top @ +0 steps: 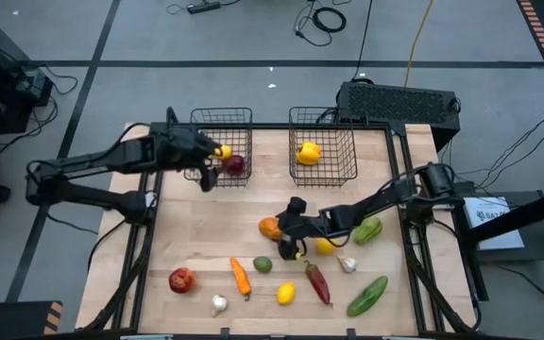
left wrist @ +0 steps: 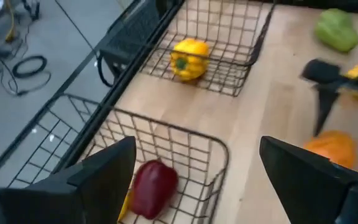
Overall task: Sort produce into baskets
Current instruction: Put the brown potato into the right mesh basket
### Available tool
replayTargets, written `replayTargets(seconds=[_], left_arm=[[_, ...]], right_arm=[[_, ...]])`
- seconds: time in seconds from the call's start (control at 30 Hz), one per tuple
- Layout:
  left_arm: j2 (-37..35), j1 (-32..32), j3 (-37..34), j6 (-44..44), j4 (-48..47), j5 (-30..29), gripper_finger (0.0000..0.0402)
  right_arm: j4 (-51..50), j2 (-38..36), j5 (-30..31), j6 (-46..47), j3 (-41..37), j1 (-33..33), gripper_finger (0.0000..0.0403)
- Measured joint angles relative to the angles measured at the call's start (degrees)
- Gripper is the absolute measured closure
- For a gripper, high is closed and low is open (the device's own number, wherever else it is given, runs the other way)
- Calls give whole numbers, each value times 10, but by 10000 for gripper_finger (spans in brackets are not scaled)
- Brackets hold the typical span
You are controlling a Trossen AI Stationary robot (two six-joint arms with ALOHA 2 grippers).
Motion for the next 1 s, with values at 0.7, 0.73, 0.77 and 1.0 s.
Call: replayTargets(seconds=[0.7, 0.73, 0.77, 1.0], left_arm=[[-1, -176, -15, -84, -46, -149, 57], [-1, -180, -22, -90, -46, -151, 57], [-2, -184, -30, -93, -45, -154, 57], [-4, -218, -76, -122, -46, -193, 57]], right_arm=[[34, 52, -43, 12, 0, -18, 131], [33, 50, -43, 12, 0, -18, 133], [32, 48, -43, 12, 0, -17, 133], [19, -15, -58, 12, 0, -13, 124]])
